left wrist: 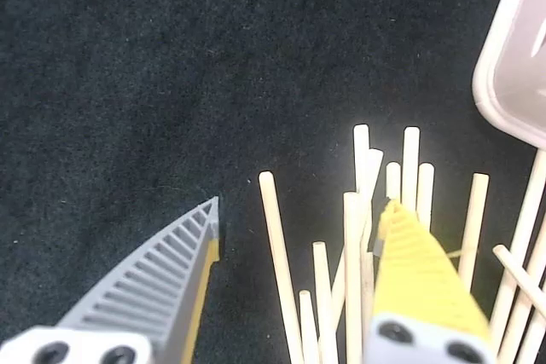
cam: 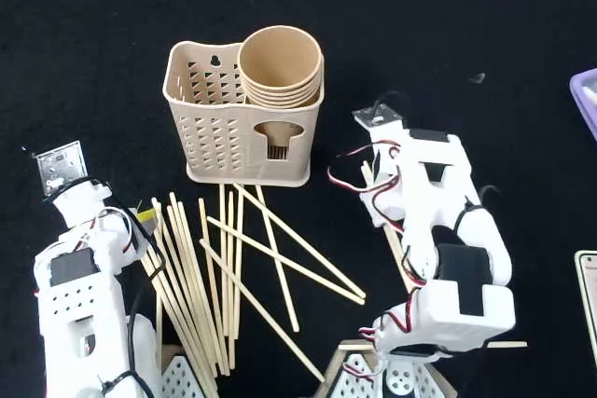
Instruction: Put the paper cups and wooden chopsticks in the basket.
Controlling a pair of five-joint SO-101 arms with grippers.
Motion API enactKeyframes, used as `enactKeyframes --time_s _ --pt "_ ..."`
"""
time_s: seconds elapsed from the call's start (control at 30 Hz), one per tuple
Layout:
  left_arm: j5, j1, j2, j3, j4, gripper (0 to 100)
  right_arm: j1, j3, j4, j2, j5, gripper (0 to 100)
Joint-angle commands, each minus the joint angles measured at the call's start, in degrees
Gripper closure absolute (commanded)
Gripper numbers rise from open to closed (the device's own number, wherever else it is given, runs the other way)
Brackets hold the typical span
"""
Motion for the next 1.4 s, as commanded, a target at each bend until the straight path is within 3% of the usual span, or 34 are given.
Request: enactKeyframes --time_s 0.0,0.43,0.63,0.83,1.03,1.17,1.37 --pt "0.00 0.22 -0.79 -0.75 -0.79 71 -1.67 1.89 0.88 1.98 0.62 94.7" --pt "0.00 0.13 -0.79 -0.75 -0.79 71 -1.67 4.97 0.88 1.98 0.88 98.2" --pt "0.00 0.13 -0.79 -0.75 -0.79 71 -1.58 4.26 1.58 1.71 1.58 87.5" --pt "0.00 0.13 -0.79 -0.75 -0.79 71 -1.41 4.09 2.02 2.07 5.54 99.0" --pt "0.00 0.13 -0.79 -0.75 -0.79 71 -1.41 4.79 2.55 1.89 5.80 90.3" --pt "0.00 0.13 -0.79 -0.75 -0.79 71 -1.32 4.88 2.37 1.98 8.26 99.2" --pt "0.00 0.13 -0.79 -0.75 -0.79 71 2.81 1.71 4.48 0.40 8.44 98.8"
